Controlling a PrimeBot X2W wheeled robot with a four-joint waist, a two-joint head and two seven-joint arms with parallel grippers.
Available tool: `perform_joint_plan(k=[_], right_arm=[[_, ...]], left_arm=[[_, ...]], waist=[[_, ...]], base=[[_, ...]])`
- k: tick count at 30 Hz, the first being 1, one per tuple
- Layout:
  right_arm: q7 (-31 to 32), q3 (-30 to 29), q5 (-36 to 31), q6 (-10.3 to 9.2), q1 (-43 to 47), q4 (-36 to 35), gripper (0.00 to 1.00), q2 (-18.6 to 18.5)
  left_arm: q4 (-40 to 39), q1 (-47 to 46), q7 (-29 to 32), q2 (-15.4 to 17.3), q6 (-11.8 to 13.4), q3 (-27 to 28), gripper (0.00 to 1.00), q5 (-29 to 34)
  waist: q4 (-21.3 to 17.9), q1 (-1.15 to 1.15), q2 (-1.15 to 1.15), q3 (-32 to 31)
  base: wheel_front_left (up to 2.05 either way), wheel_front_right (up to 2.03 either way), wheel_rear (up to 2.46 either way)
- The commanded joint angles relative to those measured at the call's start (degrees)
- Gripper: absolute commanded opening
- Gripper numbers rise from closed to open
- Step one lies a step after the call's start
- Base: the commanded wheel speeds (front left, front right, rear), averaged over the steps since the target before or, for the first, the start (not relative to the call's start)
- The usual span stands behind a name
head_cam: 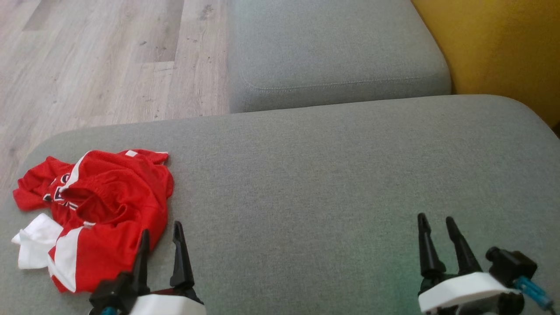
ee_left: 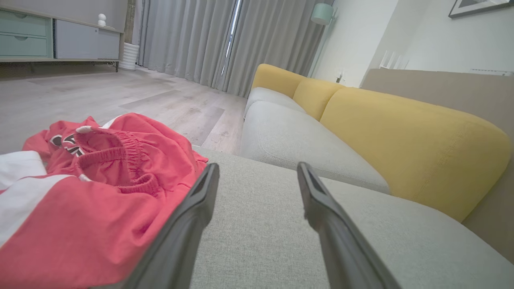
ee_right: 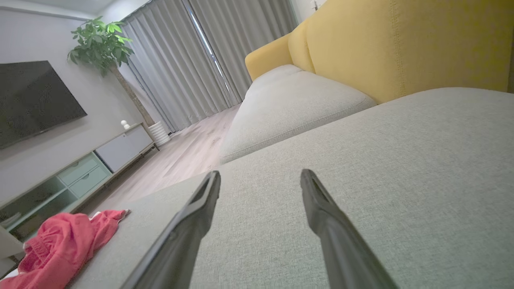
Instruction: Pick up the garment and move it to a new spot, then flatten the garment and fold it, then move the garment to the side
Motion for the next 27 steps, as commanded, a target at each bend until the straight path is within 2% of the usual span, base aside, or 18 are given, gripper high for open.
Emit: perform_joint_plan(k=[1,12,27], right_arm=[[-1.1,1.6,-2.3,0.36,-1.3,-2.2,1.00,-0.5],[-2.9,3.6,-10.2,0.40,-0.6,-3.7,1.00,-0.5],[-5.3,3.2,-19.9,0.45,0.1,-0.7,1.00,-0.6]], left_arm=[[-2.1,-1.5,-1.0,0.4,0.9,1.0,1.00,2.2],[-2.6,-1.3,-2.9,0.4,3.9,0.2,1.00,9.8],[-0.8,-0.3,-5.3,0.5,5.7,-1.0,1.00,18.6]], waist=[[0.0,-0.01,0.00,-0.1],[0.5,-0.01,0.00,-0.7],[0.6,-0.01,0.00,-2.0]], base=[[0.00,0.00,0.00],[0.00,0.00,0.00],[0.00,0.00,0.00]])
